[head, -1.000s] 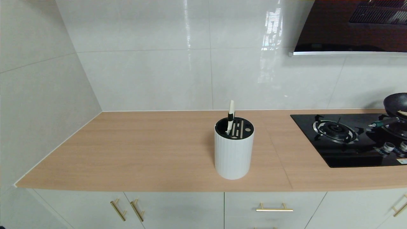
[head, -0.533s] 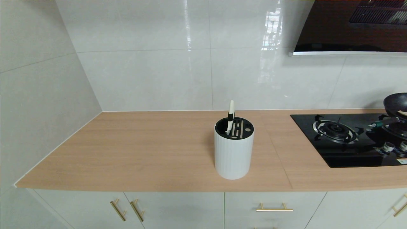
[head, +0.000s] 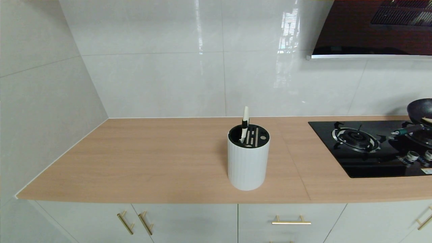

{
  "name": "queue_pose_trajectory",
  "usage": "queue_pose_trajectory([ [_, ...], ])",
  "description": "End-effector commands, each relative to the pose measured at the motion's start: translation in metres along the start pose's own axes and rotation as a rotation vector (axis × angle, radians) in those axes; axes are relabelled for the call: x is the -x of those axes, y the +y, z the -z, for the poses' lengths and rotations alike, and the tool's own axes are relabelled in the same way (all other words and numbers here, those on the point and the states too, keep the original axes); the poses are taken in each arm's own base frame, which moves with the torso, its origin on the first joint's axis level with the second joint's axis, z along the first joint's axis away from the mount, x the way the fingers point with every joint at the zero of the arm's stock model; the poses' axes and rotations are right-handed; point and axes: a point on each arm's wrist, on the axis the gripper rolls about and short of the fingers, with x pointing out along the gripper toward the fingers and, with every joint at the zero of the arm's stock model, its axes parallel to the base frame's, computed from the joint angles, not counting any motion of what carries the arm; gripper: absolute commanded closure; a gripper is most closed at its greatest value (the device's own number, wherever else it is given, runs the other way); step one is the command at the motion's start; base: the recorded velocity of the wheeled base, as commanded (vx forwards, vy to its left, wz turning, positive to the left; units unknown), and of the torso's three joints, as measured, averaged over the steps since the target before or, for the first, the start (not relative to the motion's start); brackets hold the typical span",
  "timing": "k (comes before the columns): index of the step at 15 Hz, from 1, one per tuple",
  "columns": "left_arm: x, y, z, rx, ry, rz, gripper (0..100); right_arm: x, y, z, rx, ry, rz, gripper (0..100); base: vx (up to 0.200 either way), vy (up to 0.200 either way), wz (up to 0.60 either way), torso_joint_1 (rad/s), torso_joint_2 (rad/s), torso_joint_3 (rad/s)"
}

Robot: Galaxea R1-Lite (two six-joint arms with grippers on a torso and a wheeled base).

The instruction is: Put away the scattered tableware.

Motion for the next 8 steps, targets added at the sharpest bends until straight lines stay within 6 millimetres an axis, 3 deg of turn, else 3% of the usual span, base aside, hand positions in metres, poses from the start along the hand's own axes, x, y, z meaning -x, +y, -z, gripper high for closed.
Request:
queue_pose_trajectory([
  [1,-0.0002,0.0000,-0.0002,0.000,0.002,-0.001,0,-0.0009,0.0002,0.0034,-0.010,0.016,-0.005,0,0.000,0.000,0.00,0.000,0.00,0.000],
  [3,-0.0002,0.0000,-0.0002,0.000,0.002,-0.001,0,-0.0009,0.0002,0.0035,-0.084,0.018,0.002,0,0.000,0.000,0.00,0.000,0.00,0.000],
  [8,-0.0002,0.0000,-0.0002,0.000,0.002,-0.001,0,-0.0009,0.0001,0.0035,-0.083,0.018,0.002,0,0.000,0.000,0.00,0.000,0.00,0.000],
])
